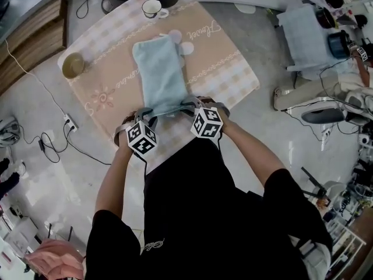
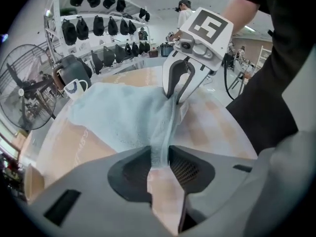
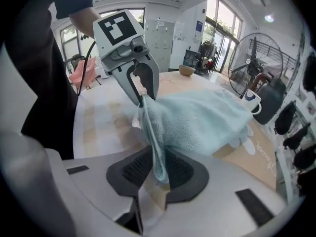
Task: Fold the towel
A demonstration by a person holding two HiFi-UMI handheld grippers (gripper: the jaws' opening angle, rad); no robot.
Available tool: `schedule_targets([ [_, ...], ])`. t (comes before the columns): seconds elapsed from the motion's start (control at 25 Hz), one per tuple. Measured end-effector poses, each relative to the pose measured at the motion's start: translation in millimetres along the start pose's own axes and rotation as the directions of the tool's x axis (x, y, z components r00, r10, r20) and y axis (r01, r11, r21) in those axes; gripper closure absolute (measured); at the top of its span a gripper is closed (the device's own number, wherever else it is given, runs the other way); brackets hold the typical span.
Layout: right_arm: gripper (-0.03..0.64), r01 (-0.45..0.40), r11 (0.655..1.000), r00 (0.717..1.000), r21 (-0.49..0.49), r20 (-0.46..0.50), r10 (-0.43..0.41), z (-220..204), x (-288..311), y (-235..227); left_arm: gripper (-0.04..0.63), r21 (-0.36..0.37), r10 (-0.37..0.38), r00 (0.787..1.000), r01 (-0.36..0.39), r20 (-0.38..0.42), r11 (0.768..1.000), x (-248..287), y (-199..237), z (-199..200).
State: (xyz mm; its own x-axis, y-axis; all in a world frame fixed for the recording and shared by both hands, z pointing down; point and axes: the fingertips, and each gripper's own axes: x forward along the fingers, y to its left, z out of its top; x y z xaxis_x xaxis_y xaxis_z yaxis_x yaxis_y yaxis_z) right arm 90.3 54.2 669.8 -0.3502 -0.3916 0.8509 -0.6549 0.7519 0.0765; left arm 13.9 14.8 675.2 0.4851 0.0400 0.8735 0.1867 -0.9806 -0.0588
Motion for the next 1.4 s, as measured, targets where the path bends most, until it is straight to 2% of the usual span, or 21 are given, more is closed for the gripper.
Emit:
schedule_targets([
  [0.2, 0.549, -0.009, 0.999, 1.000, -0.040, -0.018, 0.008, 0.3, -1.0, 0.2, 0.496, -0.047, -0.017, 1.000, 0.017, 0.008, 0.999, -2.7, -3.1, 0.0],
  [0.28, 0.557, -0.033, 0.998, 0.999, -0.052, -0.022, 0.032, 0.2, -3.8, 4.2, 0.506, -0.091, -0.065, 0.998, 0.066, 0.015, 0.994, -5.1, -8.8, 0.1],
  [0.36, 0.560, -0.083, 0.995, 0.996, -0.057, -0.023, 0.082, 0.9, -8.1, 12.1, 0.513, -0.155, -0.138, 0.990, 0.140, 0.025, 0.978, -8.8, -18.9, -0.9],
  [0.44, 0.561, -0.155, 0.986, 0.988, -0.058, -0.024, 0.154, 1.2, -15.1, 24.1, 0.515, -0.212, -0.225, 0.973, 0.231, 0.053, 0.950, -16.1, -34.6, -0.9],
  [0.56, 0.561, -0.263, 0.963, 0.965, -0.061, -0.030, 0.261, 1.0, -30.5, 48.1, 0.517, -0.293, -0.341, 0.933, 0.361, 0.118, 0.885, -36.2, -64.0, 1.4],
  [0.64, 0.561, -0.313, 0.947, 0.950, -0.067, -0.036, 0.312, 1.3, -40.9, 64.7, 0.517, -0.336, -0.391, 0.906, 0.424, 0.165, 0.841, -47.0, -83.9, 1.9],
  [0.76, 0.561, -0.372, 0.926, 0.928, -0.065, -0.043, 0.369, 2.0, -52.8, 87.7, 0.517, -0.373, -0.424, 0.881, 0.473, 0.210, 0.799, -59.1, -107.2, 0.8],
  [0.92, 0.561, -0.403, 0.913, 0.915, -0.057, -0.048, 0.401, 4.9, -64.0, 107.2, 0.517, -0.414, -0.432, 0.859, 0.511, 0.274, 0.753, -72.6, -124.7, 0.0],
  [1.04, 0.561, -0.386, 0.922, 0.922, -0.039, -0.033, 0.385, 12.7, -70.7, 101.2, 0.517, -0.459, -0.396, 0.857, 0.512, 0.329, 0.726, -81.0, -118.5, 3.0],
  [1.24, 0.561, -0.330, 0.944, 0.942, 0.023, 0.062, 0.328, 43.8, -82.2, 62.6, 0.517, -0.506, -0.320, 0.851, 0.509, 0.416, 0.696, -101.8, -89.7, 12.2],
  [1.4, 0.561, -0.320, 0.947, 0.944, -0.017, 0.084, 0.320, 67.0, -87.1, 30.5, 0.517, -0.553, -0.229, 0.869, 0.462, 0.439, 0.693, -117.7, -46.6, 19.2],
])
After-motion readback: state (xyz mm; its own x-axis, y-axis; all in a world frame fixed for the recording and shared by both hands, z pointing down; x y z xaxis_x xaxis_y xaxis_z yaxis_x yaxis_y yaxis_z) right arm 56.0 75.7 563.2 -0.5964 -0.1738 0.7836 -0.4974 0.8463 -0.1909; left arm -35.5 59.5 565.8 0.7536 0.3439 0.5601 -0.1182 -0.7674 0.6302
